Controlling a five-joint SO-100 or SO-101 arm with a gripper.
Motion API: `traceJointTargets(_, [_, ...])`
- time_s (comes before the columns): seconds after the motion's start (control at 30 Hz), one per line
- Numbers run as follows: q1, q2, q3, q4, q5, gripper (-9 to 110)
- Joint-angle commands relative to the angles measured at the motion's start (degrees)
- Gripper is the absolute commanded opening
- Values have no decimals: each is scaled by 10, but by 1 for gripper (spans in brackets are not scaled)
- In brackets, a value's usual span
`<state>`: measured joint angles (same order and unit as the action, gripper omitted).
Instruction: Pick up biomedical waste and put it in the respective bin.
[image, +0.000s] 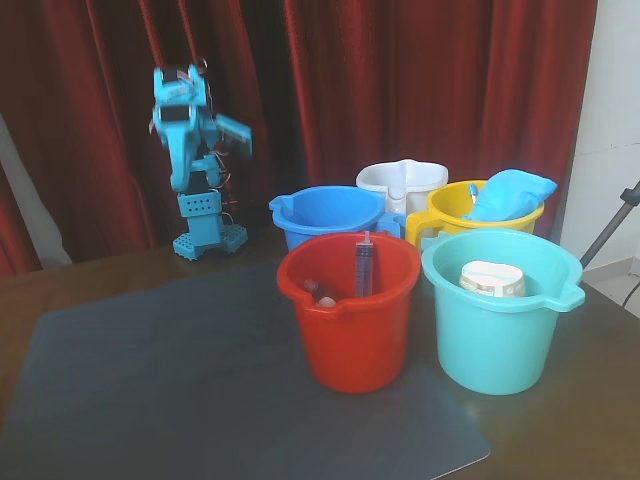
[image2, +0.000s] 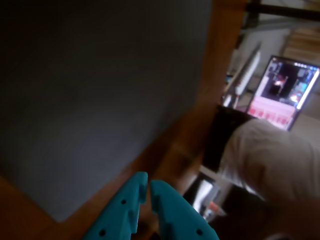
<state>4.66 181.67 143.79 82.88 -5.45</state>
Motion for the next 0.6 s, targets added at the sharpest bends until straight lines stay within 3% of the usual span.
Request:
traceJointTargets(0.0, [1,-24,74,-18,1,0])
traceJointTargets(0.3, [9,-32,206,-34,-7,0])
traceJointTargets(0.57, [11,-32,223,-28,1,0])
